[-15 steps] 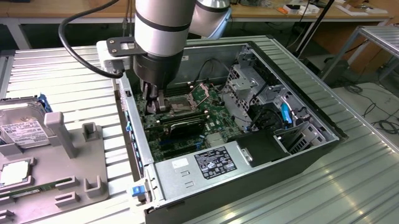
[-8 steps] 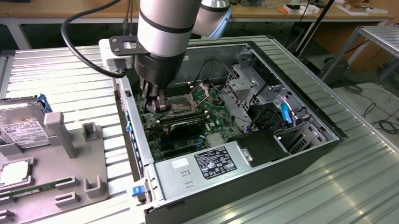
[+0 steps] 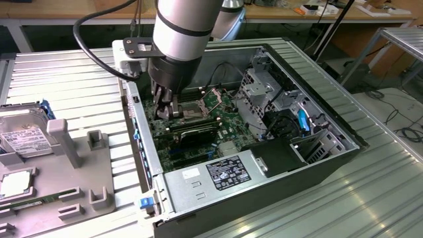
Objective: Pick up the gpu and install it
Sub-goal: 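Press down on the gpu until it lock into place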
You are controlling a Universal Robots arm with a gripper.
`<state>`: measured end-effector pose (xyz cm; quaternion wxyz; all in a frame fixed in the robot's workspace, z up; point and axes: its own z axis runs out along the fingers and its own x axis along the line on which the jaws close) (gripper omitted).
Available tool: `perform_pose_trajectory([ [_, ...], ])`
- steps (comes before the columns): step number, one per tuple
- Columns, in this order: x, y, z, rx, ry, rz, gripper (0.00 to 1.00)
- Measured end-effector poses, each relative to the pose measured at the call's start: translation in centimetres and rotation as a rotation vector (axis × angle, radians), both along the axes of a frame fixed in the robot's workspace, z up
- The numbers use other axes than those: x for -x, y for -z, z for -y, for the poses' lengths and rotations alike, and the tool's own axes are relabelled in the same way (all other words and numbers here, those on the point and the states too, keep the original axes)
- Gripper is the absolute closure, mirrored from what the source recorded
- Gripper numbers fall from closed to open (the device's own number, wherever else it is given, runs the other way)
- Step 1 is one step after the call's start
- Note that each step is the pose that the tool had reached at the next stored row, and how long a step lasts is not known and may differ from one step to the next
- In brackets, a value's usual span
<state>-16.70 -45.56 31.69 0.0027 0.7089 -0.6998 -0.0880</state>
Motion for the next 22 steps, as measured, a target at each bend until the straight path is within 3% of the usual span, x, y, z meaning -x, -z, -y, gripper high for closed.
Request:
perform_pose_trajectory([
  [5,0.0,0.67,0.00,0.0033,0.003,-0.0002,0.89],
  [7,0.0,0.89,-0.01,0.0057,0.009,-0.0041,0.89],
  [10,0.0,1.14,-0.01,0.0064,0.031,-0.0334,0.89],
  [11,0.0,1.19,-0.02,0.0066,0.037,-0.0555,0.89],
  [12,0.0,1.19,-0.01,0.0068,0.040,-0.0642,0.89],
  [16,-0.1,1.21,-0.02,0.0065,0.040,-0.0705,0.89],
  [18,-0.1,1.20,-0.01,0.0070,0.041,-0.0864,0.89],
  [22,-0.1,1.21,-0.02,0.0051,0.044,-0.0870,0.89],
])
